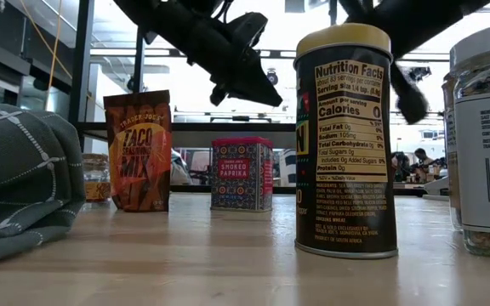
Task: Shelf spices
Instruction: Put the black seasoning can on the shelf
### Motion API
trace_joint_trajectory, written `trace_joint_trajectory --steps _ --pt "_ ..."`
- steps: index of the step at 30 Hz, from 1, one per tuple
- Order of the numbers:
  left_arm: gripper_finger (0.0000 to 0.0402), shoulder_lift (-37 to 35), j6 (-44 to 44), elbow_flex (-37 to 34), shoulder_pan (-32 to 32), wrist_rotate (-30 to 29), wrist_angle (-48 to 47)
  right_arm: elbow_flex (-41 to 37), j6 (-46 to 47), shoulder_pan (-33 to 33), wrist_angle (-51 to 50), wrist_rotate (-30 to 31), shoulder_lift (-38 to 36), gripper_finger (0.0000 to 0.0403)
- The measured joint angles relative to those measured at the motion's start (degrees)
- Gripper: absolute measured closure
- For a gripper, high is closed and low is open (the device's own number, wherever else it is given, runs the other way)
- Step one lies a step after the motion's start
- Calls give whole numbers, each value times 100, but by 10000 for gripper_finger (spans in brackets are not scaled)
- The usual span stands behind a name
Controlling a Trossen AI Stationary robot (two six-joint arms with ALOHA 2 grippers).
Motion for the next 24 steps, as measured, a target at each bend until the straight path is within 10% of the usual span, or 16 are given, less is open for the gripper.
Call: trace_joint_trajectory --steps 24 --pt "401 2 -306 -52 -334 -46 111 1 -409 -636 -1026 -284 -260 403"
